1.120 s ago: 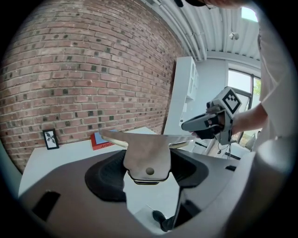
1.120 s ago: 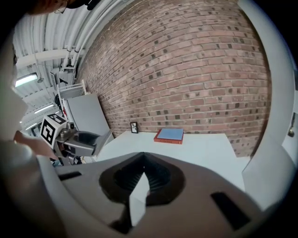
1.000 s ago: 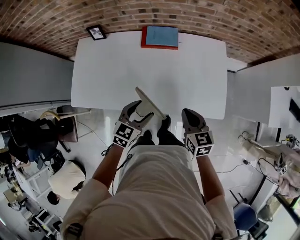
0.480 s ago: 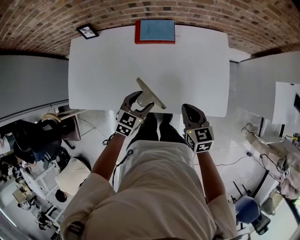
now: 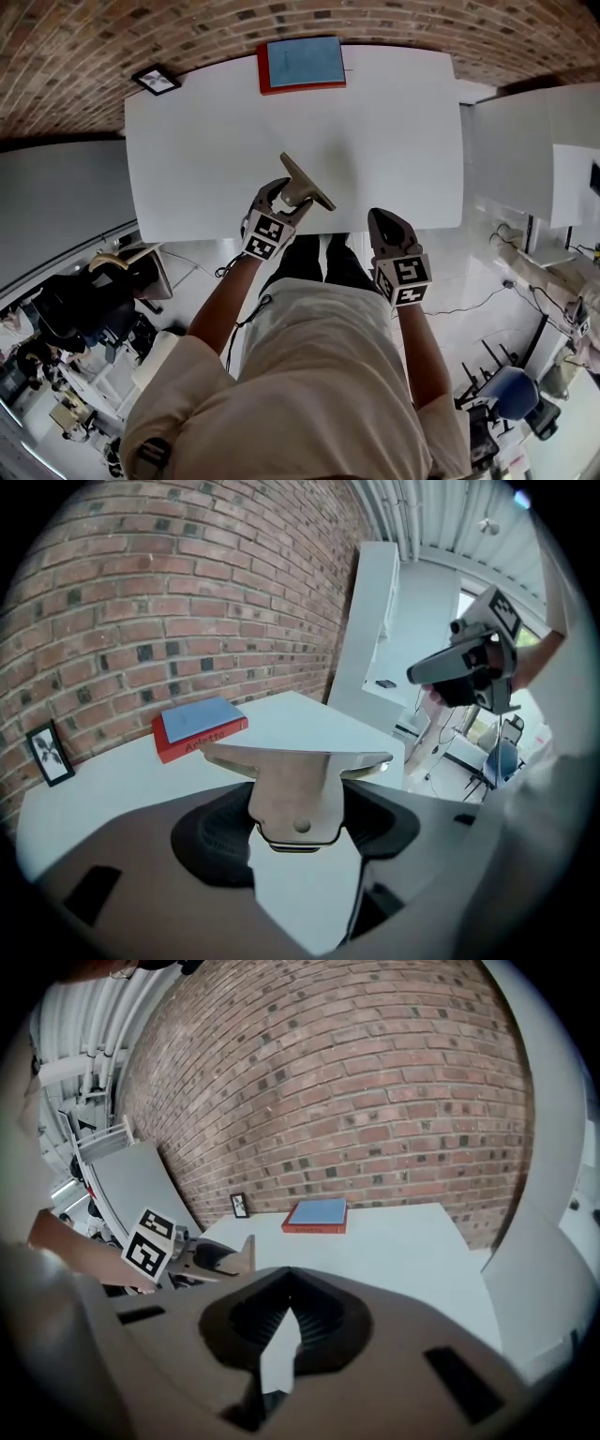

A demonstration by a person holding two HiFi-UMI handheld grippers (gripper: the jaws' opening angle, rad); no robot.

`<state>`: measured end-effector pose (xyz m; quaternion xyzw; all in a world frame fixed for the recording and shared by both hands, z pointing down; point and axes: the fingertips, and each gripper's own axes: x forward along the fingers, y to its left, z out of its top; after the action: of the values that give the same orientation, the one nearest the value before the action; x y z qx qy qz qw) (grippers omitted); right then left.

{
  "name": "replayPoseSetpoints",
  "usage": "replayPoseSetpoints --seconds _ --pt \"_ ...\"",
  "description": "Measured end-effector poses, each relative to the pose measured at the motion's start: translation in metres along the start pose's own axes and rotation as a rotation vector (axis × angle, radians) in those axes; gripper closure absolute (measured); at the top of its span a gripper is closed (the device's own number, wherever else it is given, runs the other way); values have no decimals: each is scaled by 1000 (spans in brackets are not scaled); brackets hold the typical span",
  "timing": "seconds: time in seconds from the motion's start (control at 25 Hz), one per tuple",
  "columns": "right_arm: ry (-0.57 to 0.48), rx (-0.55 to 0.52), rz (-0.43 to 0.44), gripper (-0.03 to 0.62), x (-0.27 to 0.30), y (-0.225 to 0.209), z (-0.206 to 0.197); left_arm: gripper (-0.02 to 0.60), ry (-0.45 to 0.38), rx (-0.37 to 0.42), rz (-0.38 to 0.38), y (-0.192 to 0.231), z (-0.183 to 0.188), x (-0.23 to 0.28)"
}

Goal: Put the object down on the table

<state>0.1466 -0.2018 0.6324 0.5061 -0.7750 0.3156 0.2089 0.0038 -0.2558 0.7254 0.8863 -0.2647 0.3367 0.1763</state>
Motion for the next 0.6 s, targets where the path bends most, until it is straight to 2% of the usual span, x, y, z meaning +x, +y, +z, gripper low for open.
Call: replayPoseSetpoints --seconds 0.28,0.6 --pt "18 53 -53 591 19 5 -1 305 76 55 -47 28 -27 45" --pt "36 101 -104 591 33 2 -8 305 186 79 -73 49 -63 82"
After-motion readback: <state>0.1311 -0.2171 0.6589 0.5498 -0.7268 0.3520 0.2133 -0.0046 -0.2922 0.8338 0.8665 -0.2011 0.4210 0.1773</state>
